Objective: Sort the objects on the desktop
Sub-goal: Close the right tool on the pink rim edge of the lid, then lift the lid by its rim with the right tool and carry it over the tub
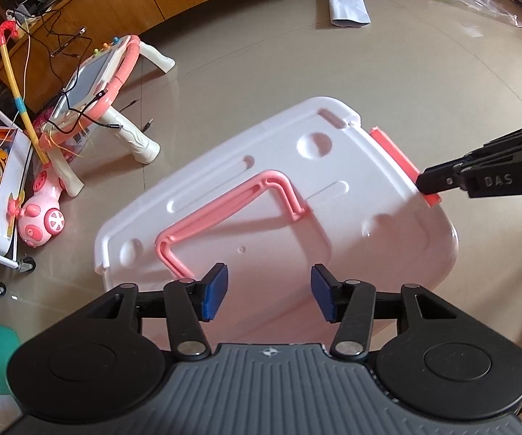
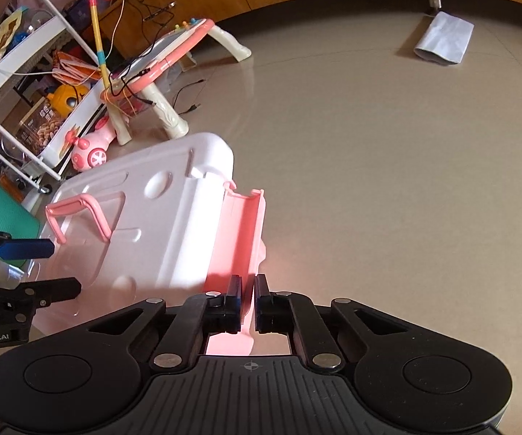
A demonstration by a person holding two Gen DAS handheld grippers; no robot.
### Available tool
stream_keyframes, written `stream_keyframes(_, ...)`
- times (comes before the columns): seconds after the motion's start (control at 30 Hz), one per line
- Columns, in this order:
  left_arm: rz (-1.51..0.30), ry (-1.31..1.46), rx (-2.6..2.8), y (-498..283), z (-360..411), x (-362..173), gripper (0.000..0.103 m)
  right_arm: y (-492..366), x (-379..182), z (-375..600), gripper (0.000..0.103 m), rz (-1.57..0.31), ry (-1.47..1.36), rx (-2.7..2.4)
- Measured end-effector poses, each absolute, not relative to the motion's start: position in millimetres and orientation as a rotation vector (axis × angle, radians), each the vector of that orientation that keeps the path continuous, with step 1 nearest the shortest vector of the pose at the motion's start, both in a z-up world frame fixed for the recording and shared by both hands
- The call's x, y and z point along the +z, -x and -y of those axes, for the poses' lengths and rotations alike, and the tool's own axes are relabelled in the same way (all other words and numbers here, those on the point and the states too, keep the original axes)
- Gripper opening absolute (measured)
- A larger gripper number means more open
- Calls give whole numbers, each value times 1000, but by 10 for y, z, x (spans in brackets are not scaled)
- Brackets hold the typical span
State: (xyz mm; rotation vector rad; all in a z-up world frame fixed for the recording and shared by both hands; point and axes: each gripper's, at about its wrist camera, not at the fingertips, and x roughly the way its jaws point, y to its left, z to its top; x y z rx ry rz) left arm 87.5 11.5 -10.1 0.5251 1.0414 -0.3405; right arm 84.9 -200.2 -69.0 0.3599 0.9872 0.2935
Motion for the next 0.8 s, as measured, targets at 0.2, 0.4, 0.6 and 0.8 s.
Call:
stream_keyframes(0.2,-1042,-515,-329,-874,-126,-100,55,-801,-412,1974,4,-933,-323,313)
stream_keyframes(0.4,-1043,-500,-321,-863,-145,-97,56,-820,-187,1834,3,-905,-252,347)
stream_keyframes(0.6,-1044,-496,-327,-845,-169,-92,56,-813,-360,2032,11,-940,-288,250)
stream_keyframes(0.8,-1045,-494,-327,-853,-183,-92,59,-807,-643,2071,26,-982,-357,253)
